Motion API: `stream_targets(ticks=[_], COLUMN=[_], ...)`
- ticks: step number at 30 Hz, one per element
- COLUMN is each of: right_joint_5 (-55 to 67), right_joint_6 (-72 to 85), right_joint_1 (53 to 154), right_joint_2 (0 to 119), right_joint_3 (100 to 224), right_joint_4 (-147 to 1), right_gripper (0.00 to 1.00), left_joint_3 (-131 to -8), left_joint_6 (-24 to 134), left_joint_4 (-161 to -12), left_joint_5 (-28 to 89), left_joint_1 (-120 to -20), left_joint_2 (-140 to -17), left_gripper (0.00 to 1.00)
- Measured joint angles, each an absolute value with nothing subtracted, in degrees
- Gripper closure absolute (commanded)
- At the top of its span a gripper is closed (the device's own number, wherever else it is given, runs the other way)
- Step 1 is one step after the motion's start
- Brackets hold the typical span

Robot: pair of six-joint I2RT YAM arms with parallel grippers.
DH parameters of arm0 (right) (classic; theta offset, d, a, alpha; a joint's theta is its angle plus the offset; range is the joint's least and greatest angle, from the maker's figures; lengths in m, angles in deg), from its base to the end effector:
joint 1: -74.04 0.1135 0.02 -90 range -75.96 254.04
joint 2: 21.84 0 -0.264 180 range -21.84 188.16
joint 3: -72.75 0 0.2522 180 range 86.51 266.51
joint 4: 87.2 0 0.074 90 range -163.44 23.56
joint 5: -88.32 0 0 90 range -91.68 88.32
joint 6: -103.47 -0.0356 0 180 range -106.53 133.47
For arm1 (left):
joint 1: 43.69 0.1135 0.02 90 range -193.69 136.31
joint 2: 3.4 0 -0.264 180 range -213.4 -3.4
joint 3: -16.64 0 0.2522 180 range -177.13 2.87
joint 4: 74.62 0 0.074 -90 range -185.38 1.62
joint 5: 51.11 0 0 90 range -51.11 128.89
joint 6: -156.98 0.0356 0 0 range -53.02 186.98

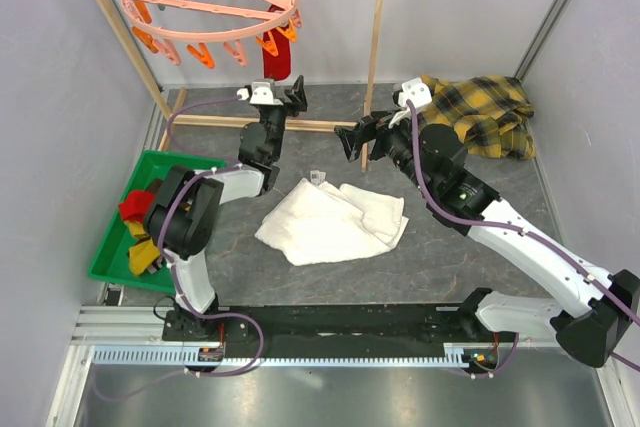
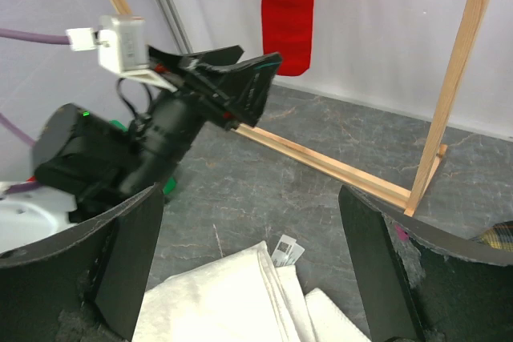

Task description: Remove the socks clipped to the hanger

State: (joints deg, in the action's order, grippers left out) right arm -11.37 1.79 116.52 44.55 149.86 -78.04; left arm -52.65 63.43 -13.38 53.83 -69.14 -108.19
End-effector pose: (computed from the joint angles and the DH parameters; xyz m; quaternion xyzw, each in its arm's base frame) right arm 0.2040 0.1787 0.4053 -0.1262 0.6860 0.2726 0.6626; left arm 0.3564 -0.1595 0.2694 -0.0079 0.5386 -0.1433 0.8302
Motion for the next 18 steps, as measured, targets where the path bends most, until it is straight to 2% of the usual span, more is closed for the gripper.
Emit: stream_targets(ticks=[3,6,18], right_joint_5=[-11.08,-10.58,-9.07], right_joint_6=[2.07,2.44,4.59], right_joint_1=[116.52,116.52,116.52], right_joint_2=[43.79,43.48,43.59], right_joint_3=[149.86,149.89,150.21], right_joint_4=[-78.04,-78.09,-78.72], right_gripper=[0.02,0.02,0.02], left_joint_3=[-59.63,-65.37,-87.25], left_joint_6=[65.55,66.80,67.23], left_joint_4=[-13.33,-13.59,-19.50], left_joint_5=[54.93,55.32,50.51], left_joint_1=[-69.08,-68.75,-65.25], left_joint_2=[-113.35,-117.77,-132.89], left_gripper=[0.10,0.07,0.03])
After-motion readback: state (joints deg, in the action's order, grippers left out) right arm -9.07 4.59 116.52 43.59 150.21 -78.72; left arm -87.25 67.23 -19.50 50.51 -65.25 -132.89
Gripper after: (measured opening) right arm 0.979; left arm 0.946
